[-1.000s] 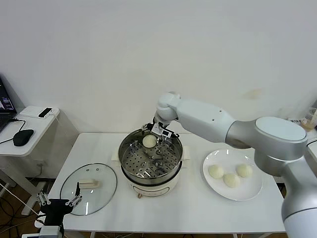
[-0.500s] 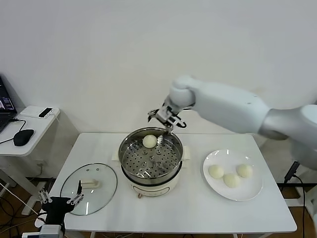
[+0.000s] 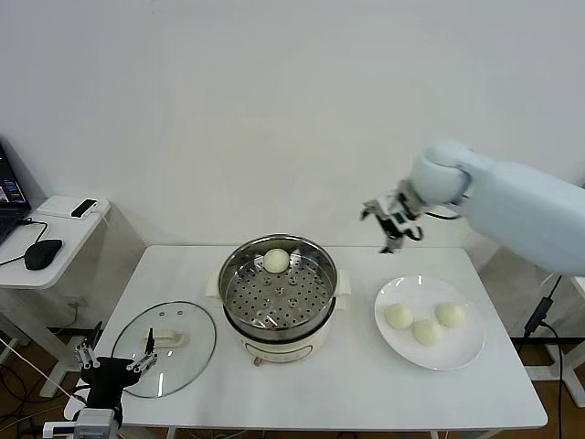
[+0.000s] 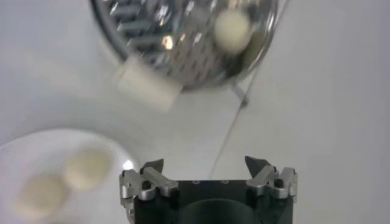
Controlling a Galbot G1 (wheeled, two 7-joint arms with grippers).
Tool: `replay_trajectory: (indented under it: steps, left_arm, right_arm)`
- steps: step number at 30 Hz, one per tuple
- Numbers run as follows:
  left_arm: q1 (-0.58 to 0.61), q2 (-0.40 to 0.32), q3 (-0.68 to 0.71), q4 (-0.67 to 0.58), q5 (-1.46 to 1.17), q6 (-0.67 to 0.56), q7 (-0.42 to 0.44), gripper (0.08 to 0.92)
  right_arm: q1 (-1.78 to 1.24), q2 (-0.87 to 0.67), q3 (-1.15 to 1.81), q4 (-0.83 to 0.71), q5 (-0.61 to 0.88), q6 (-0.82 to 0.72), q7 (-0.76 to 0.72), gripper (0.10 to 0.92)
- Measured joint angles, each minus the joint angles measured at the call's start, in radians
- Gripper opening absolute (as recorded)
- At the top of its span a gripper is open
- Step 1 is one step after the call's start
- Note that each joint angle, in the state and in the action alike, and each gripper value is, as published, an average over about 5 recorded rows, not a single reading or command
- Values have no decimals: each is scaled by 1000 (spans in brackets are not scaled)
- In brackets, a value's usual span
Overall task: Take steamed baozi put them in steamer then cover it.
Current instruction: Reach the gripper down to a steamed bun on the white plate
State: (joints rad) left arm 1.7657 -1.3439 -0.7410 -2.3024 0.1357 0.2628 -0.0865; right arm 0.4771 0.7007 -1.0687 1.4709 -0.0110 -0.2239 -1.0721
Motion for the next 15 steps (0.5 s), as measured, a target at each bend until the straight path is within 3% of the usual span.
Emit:
replay_trajectory:
  steps: [15]
  left_arm:
    - [-2,-7,-11,11,5,0,0,823]
  right_arm:
    - [-328,-133,179,2,-71,-55,-20,823]
